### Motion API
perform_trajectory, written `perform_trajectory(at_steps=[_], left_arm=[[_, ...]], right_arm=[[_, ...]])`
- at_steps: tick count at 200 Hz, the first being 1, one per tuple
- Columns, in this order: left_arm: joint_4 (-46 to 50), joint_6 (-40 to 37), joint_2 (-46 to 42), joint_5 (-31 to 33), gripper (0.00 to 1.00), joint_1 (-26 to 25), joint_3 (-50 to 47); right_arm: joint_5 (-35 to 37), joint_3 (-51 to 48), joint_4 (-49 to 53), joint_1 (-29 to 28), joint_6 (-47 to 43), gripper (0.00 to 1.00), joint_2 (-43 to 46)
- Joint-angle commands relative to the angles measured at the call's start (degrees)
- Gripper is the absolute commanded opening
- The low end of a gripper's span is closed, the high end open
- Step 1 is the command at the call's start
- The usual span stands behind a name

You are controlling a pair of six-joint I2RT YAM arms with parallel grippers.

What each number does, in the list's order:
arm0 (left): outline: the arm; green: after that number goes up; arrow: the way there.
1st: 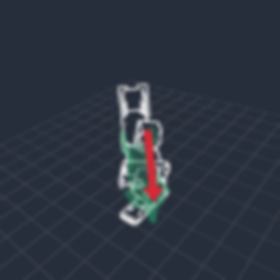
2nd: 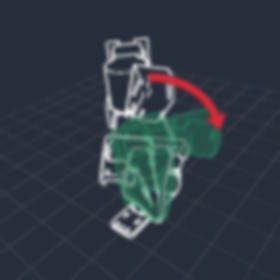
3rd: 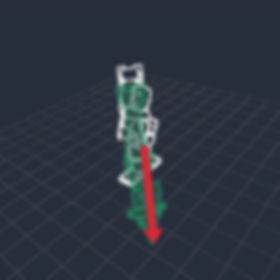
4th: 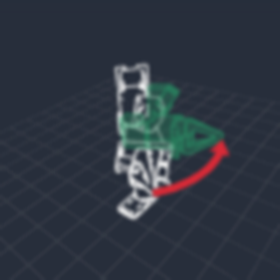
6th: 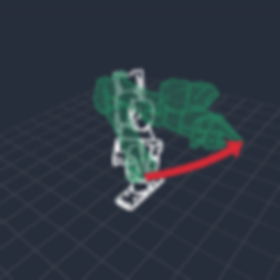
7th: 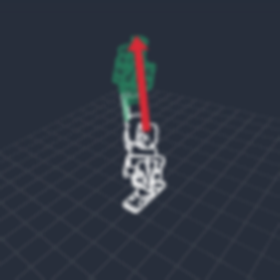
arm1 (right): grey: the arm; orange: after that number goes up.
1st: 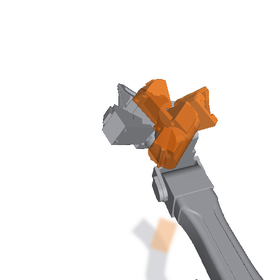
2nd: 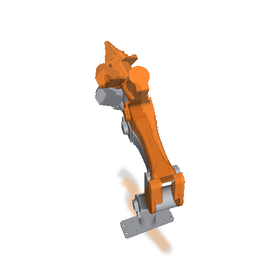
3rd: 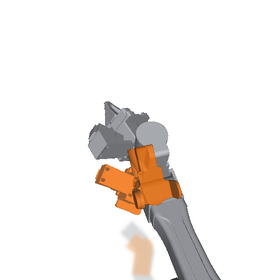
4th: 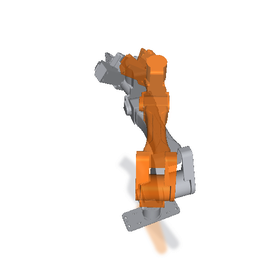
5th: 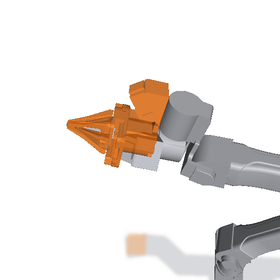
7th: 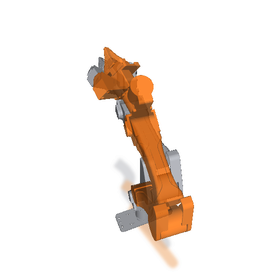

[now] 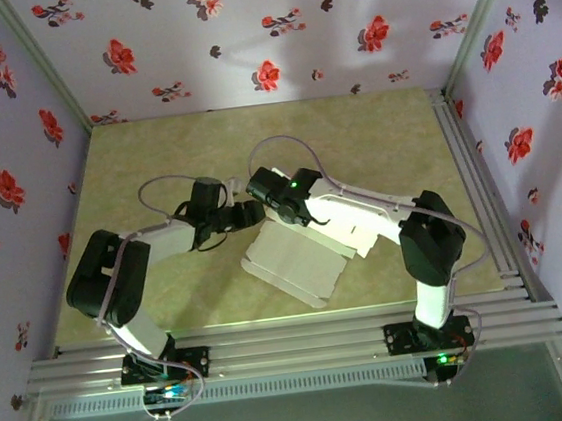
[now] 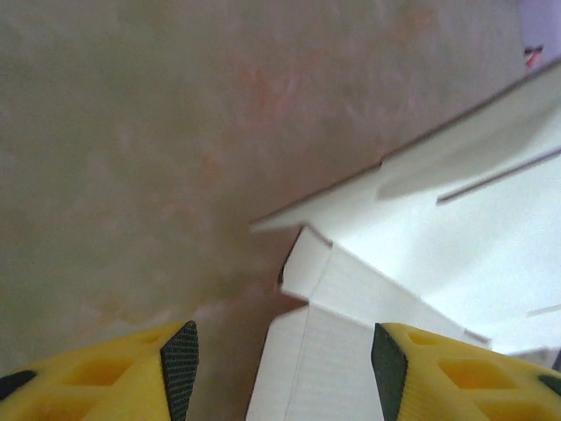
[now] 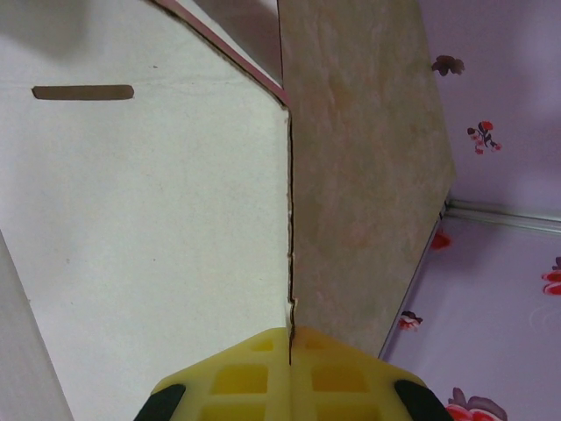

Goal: Fold the paper box

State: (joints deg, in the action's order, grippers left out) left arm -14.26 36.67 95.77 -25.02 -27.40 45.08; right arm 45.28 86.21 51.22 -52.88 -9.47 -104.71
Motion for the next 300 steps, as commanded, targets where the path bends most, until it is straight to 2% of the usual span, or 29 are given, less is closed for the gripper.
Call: perform_trajectory(at_steps=[1, 50, 103, 153, 196, 219, 254, 300], left_arm=[[-12.3, 3.3, 1.3, 4.6, 0.58, -0.6, -1.7], [-18.6, 6.8, 4.1, 4.5, 0.61, -1.5, -2.0], [-14.4, 8.6, 6.1, 3.8, 0.59, -4.3, 1.0], [-12.8, 10.3, 7.5, 2.4, 0.55, -4.9, 2.2], [-10.8, 9.2, 7.6, 5.9, 0.53, -5.2, 1.9], [-11.5, 9.2, 7.3, 7.1, 0.58, -5.0, 0.9], [-14.7, 11.0, 5.4, 4.2, 0.63, -4.4, -1.4], [-15.8, 6.8, 1.5, 2.0, 0.65, -1.8, -3.7]], right_arm=[[1.0, 1.4, 0.2, -0.5, 0.1, 0.0, -0.3], [0.9, 0.9, -0.1, -0.5, 0.4, 0.0, -0.8], [1.0, 0.8, -0.5, -0.5, 0.4, 0.0, -1.0], [0.9, 0.6, -0.9, -0.5, 0.4, 0.0, -1.2], [1.1, 0.1, -1.0, -0.5, 0.5, 0.0, -0.9], [1.5, -0.2, -1.1, -0.5, 0.6, 0.0, -1.1], [1.6, -0.7, -1.2, -0.5, 0.7, 0.0, -1.0], [0.0, -1.3, -2.0, -0.5, 0.2, 0.0, -0.7]])
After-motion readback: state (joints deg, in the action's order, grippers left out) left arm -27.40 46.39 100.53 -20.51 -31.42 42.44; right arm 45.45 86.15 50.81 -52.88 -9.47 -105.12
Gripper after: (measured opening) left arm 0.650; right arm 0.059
